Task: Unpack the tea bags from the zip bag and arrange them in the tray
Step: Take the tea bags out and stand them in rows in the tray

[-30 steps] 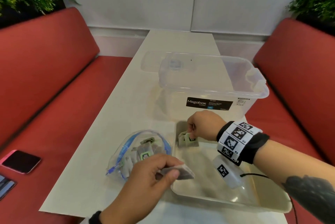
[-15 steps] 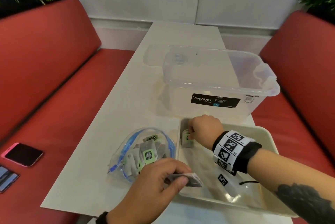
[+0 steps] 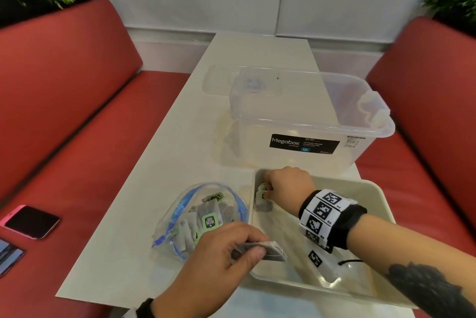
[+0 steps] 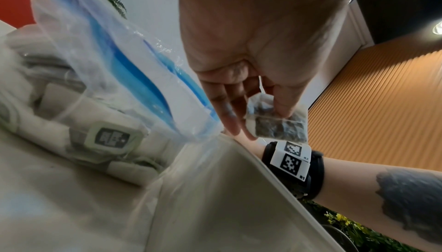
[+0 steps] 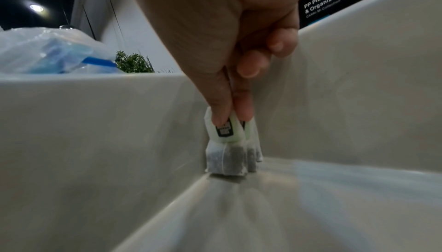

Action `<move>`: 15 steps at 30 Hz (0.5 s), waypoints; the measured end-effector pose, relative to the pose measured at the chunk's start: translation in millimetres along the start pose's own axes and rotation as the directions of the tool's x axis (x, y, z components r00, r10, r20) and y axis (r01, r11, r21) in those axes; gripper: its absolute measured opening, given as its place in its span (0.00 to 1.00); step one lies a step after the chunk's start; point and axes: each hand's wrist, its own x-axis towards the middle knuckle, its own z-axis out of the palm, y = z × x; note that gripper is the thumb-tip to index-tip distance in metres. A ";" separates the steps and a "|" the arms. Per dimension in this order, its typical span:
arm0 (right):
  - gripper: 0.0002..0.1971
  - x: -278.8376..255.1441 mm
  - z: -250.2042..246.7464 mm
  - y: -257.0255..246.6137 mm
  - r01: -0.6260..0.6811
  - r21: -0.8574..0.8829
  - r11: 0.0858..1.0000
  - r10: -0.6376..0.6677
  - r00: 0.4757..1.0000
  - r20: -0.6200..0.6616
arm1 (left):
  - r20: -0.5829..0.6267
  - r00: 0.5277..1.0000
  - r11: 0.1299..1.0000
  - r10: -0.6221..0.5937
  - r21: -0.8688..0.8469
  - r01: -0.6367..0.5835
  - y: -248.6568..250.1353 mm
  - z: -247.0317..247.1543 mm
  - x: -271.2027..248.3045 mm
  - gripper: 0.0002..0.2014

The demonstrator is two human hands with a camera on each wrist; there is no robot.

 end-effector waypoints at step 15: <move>0.08 -4.7 1.4 4.8 -0.036 0.042 0.998 0.036 0.999 -0.010 | -0.184 0.965 0.973 -0.187 -0.169 0.156 4.2 -8.9 10.1 0.11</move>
